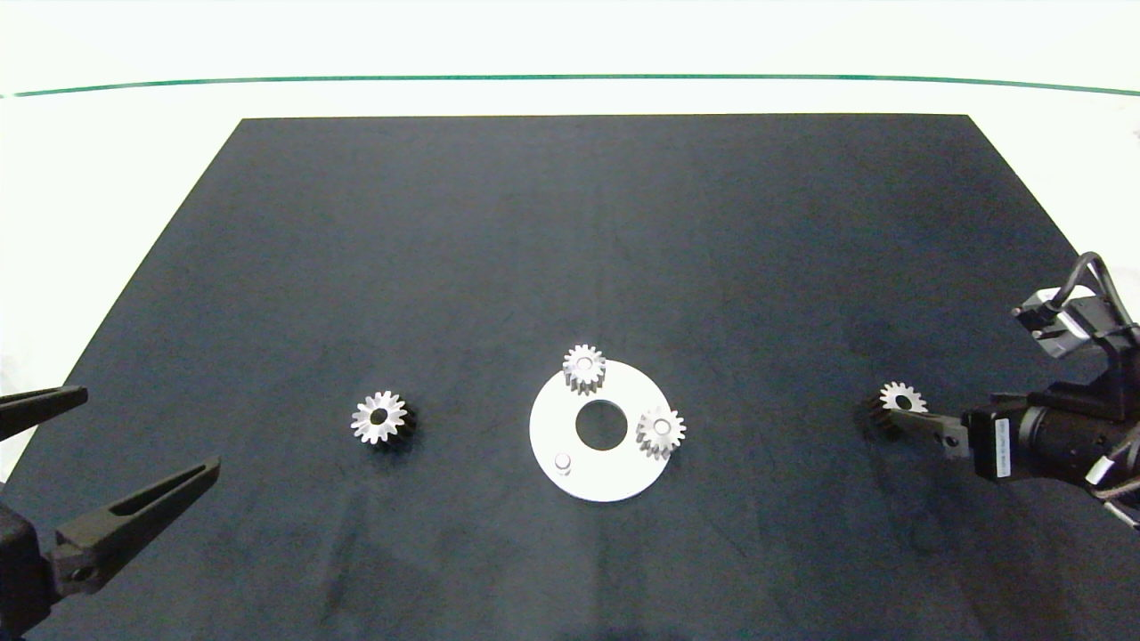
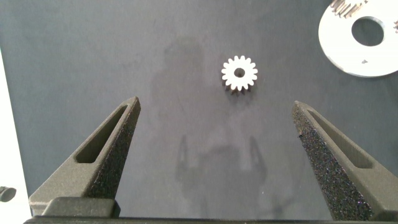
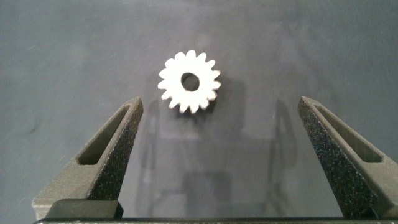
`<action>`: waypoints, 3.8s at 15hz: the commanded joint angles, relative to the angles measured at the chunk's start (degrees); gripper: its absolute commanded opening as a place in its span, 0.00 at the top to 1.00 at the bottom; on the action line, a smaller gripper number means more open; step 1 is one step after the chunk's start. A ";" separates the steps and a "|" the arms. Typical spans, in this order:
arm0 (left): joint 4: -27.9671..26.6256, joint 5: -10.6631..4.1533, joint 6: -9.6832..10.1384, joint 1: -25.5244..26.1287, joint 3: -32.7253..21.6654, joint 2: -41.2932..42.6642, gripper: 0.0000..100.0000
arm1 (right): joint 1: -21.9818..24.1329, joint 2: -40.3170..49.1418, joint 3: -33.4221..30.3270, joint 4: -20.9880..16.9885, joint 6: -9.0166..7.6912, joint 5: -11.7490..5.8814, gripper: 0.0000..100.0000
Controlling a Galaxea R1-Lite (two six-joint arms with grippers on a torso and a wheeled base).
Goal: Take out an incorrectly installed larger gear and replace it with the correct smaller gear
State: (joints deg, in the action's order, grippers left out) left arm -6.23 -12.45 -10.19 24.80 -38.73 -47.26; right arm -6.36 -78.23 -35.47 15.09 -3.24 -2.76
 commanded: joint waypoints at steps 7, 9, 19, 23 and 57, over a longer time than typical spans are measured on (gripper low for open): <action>-0.71 -0.12 0.00 -0.01 0.06 0.15 0.00 | 0.56 -8.08 3.83 11.28 1.13 0.47 0.00; -0.71 -0.12 0.00 -0.01 0.15 0.15 0.00 | 0.65 -8.08 3.83 11.28 1.22 0.56 0.00; -0.71 -0.03 0.00 -0.45 1.02 0.24 0.00 | 0.47 -8.08 4.19 12.95 1.05 0.47 0.21; -0.71 -0.03 0.00 -0.45 1.38 0.51 0.00 | 0.47 -8.08 4.19 13.03 1.05 0.47 0.28; -0.71 -0.03 0.00 -0.45 4.54 3.05 0.00 | -3.83 0.27 5.59 14.79 0.25 0.12 0.78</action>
State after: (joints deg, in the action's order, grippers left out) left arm -6.89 -12.40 -10.14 24.38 -34.23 -44.87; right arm -8.59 -80.62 -29.77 29.68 -2.86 -2.67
